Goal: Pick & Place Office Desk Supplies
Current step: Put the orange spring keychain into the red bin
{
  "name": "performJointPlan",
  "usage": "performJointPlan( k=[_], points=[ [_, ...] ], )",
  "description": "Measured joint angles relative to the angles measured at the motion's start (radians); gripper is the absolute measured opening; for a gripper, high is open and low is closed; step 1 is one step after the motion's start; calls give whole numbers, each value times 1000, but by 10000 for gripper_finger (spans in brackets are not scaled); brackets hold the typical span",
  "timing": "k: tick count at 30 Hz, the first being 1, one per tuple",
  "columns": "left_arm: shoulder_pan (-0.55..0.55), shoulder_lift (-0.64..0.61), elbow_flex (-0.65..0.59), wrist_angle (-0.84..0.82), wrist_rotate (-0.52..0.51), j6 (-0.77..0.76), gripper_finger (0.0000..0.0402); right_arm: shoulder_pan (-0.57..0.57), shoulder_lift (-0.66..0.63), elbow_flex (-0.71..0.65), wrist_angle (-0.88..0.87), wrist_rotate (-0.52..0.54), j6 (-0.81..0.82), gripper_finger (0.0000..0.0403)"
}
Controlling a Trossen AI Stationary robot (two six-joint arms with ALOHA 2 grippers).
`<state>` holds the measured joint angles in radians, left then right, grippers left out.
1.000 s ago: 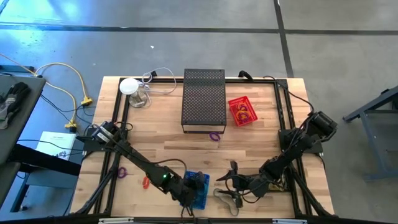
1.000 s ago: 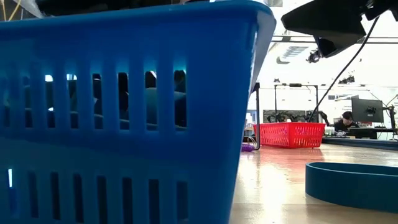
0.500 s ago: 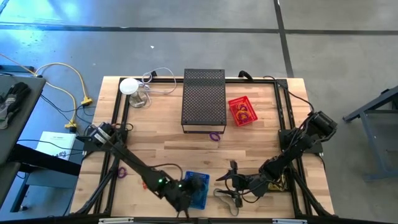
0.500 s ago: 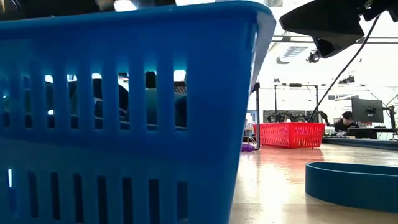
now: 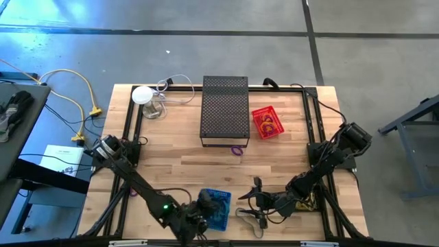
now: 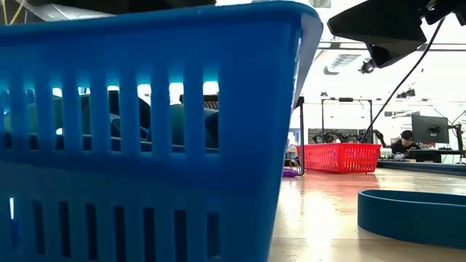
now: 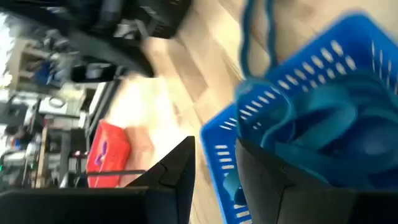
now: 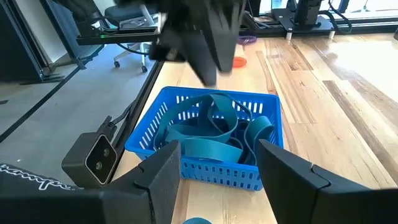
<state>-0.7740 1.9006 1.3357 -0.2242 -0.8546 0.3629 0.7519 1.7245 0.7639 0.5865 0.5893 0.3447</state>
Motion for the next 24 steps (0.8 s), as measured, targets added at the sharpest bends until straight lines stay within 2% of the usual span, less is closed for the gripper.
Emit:
performJointPlan(
  k=[4, 7, 9, 12, 16, 18, 24],
  points=[
    [-67, -52, 0, -8, -111, -74, 109, 1, 0, 0, 0, -19, 0, 197],
    [-114, -108, 0, -6, -143, -158, 109, 1, 0, 0, 0, -19, 0, 197],
    [-139, -148, 0, -9, -92, -244, 109, 1, 0, 0, 0, -19, 0, 197],
    [-165, -209, 0, -56, 64, -362, 109, 1, 0, 0, 1, -18, 6, 197],
    [-177, -269, 0, -216, 219, -587, 109, 1, 0, 0, 1, -18, 43, 197],
    [-173, -292, 0, -341, 249, -732, 109, 1, 0, 0, 1, -18, 54, 197],
    [-152, -289, 0, -705, 251, -1187, 109, 1, 0, 0, 3, -17, 82, 197]
  ],
)
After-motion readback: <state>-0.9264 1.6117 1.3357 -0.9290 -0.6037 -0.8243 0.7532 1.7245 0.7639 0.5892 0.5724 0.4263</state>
